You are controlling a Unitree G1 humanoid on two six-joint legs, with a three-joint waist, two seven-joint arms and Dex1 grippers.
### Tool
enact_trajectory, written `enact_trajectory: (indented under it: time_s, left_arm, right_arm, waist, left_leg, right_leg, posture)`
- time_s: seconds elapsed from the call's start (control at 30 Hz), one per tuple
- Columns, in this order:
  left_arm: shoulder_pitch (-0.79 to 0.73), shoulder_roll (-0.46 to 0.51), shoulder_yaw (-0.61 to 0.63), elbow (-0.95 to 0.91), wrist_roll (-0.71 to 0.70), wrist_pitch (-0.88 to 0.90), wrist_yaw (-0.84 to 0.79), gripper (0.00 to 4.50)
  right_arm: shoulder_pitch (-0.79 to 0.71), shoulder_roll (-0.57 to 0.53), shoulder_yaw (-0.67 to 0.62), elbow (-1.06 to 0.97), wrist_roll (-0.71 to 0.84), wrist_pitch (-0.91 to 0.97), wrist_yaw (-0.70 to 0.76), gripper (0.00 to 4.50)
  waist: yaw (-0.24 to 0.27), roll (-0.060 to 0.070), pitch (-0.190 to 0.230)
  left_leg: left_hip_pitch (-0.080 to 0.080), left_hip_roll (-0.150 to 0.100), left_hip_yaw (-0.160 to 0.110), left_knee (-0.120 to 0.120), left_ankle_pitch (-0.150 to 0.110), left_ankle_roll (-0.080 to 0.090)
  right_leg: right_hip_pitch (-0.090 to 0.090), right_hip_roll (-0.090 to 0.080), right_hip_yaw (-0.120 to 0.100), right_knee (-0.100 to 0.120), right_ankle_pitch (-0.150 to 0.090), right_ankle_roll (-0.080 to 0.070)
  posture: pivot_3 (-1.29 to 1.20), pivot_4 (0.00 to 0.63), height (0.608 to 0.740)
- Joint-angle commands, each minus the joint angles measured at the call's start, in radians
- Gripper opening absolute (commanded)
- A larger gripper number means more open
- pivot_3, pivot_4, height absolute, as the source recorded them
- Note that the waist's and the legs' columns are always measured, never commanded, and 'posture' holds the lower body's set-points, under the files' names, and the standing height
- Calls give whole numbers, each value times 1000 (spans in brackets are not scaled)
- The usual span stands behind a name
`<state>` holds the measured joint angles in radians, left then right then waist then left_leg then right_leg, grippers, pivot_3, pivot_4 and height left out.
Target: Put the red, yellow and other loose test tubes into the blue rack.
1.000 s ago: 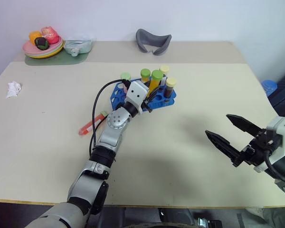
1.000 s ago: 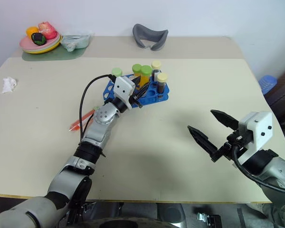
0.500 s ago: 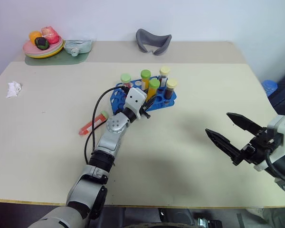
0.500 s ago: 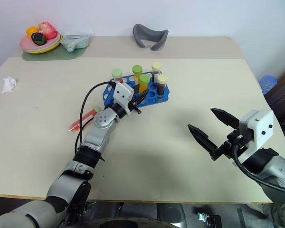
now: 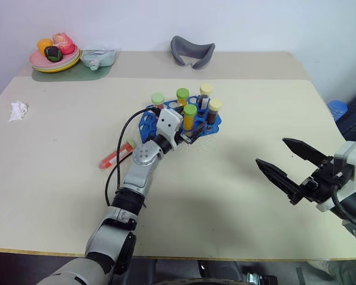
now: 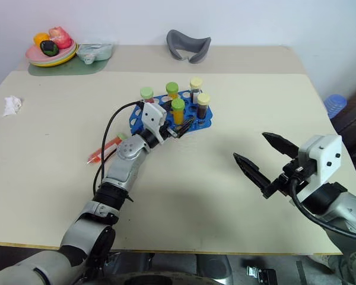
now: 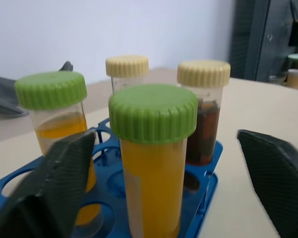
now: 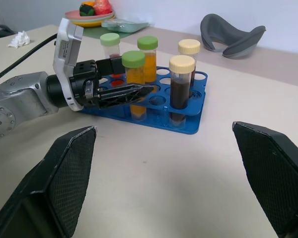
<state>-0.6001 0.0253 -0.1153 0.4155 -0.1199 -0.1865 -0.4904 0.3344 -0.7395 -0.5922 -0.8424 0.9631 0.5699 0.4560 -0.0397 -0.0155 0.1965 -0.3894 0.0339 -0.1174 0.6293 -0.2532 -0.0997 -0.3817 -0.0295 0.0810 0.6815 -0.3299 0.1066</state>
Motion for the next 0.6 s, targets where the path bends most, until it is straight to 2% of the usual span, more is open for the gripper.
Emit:
enact_trajectory:
  time_s: [0.03,0.17,0.27,0.33,0.5,0.6]
  left_arm:
    - [25,6,30,-126,-28,-15,10,4450]
    - [111,70,62,-358,-103,142,-2,4450]
    - [187,182,98,-546,-133,274,-18,4450]
    - [214,268,144,-628,-85,355,30,4450]
    - [159,509,216,-641,-177,722,-53,4450]
    - [63,679,145,-572,-191,978,-164,4450]
  right_arm:
    - [-19,-1,11,-5,-6,-13,2,4500]
    - [-54,-4,47,28,-18,-15,21,4500]
    - [-84,-1,86,65,-38,-23,49,4500]
    - [-113,8,120,95,-55,-33,68,4500]
    - [-198,39,215,172,-109,-59,104,4500]
    - [-235,56,258,202,-138,-74,122,4500]
  waist:
    - [0,0,0]
    - [-4,0,0]
    - [-4,1,0]
    - [-4,1,0]
    - [-2,0,0]
    - [-1,0,1]
  left_leg:
    - [0,0,0,0,0,0]
    - [0,0,0,0,0,0]
    - [1,1,0,0,0,0]
    - [1,1,0,0,0,0]
    - [1,0,0,0,0,0]
    - [-1,0,-1,-1,0,0]
  right_leg:
    - [0,0,0,0,0,0]
    - [0,0,0,0,0,0]
    - [0,0,0,0,0,0]
    - [0,0,0,1,0,0]
    - [0,0,0,1,0,0]
    - [-1,0,-1,0,0,0]
  posture:
    - [0,150,740]
    - [0,150,740]
    - [0,150,740]
    - [0,150,740]
    - [0,150,740]
    - [0,150,740]
